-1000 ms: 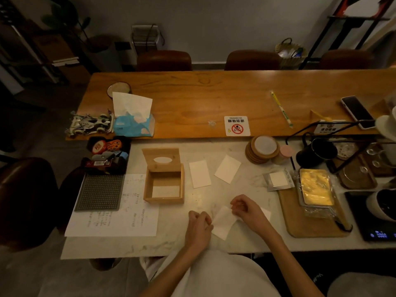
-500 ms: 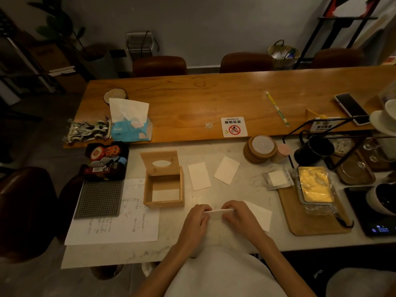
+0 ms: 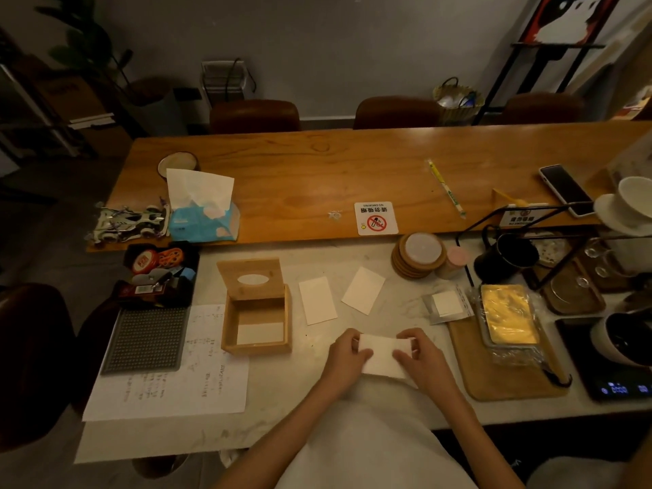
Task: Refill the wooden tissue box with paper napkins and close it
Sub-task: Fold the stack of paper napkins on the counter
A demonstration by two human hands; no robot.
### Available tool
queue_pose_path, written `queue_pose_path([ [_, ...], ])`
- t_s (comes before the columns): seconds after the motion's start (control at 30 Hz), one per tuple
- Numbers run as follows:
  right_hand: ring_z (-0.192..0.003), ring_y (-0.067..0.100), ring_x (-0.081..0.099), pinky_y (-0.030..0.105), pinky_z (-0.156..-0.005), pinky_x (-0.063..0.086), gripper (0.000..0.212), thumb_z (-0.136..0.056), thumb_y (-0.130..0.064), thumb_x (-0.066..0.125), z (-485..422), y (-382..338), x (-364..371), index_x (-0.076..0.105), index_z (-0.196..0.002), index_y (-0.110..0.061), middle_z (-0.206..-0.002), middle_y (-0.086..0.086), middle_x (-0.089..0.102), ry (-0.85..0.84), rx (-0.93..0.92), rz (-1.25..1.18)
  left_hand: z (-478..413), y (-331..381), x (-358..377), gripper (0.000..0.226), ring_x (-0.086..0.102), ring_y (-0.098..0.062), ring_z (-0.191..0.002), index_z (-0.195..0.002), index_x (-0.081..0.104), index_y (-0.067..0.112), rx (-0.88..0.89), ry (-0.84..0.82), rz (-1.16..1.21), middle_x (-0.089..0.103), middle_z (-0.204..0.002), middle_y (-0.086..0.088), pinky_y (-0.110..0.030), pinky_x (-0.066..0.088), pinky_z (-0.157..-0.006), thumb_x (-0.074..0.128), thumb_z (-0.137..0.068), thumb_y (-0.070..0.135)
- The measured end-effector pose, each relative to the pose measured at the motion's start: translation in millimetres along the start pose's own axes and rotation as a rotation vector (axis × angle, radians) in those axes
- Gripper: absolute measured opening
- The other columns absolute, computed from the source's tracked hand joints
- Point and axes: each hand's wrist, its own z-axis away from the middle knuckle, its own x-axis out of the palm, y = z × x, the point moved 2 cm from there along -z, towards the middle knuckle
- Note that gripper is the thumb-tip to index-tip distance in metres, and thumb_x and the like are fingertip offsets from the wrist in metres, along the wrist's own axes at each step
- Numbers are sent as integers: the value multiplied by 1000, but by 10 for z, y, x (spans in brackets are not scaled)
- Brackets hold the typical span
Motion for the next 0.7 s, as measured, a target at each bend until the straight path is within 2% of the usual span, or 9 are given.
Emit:
queue_pose_path([
  [0.1, -76, 9, 58, 22, -59, 44, 24, -87, -18, 68, 58, 161, -130, 52, -106, -20, -97, -6, 58, 46, 55, 120, -119, 123, 220, 14, 53, -15, -79, -92, 52, 15, 46, -83, -147, 58, -85, 2, -23, 41, -64, 65, -89, 13],
  [0.23, -81, 15, 59, 26, -65, 45, 30, -87, -17, 68, 82, 330, -184, 50, -111, -23, -104, 0, 61, 48, 68, 195, -194, 167, 417, 16, 52, -17, -80, -91, 51, 17, 102, -140, -326, 57, -88, -2, -27, 39, -69, 66, -88, 15],
  [0.37, -93, 15, 60, 27, -73, 46, 34, -88, -15, 66, 82, 397, -154, 53, -118, -22, -110, 0, 63, 55, 47, 239, -193, 158, 497, 15, 61, -26, -92, -100, 56, 7, 133, -165, -413, 66, -101, -12, -31, 42, -73, 65, -89, 14],
  [0.5, -101, 17, 61, 28, -79, 49, 35, -87, -14, 67, 57, 443, -95, 55, -120, -19, -115, -1, 64, 84, 55, 253, -196, 149, 549, 20, 60, -30, -99, -110, 52, 7, 184, -166, -513, 64, -109, -15, -35, 45, -78, 60, -91, 10],
  [0.63, -101, 21, 61, 31, -79, 50, 34, -85, -16, 71, 46, 482, -57, 57, -116, -17, -110, 3, 63, 133, 73, 307, -157, 75, 609, 29, 56, -31, -100, -123, 47, 9, 303, -113, -642, 54, -114, -14, -40, 46, -81, 50, -94, 7],
  [0.7, -102, 24, 55, 31, -78, 47, 33, -82, -18, 73, 50, 503, -56, 58, -111, -16, -109, 7, 57, 168, 69, 357, -374, -99, 766, 30, 54, -29, -98, -121, 46, 16, 278, -99, -673, 44, -116, -10, -40, 49, -79, 50, -92, 10],
])
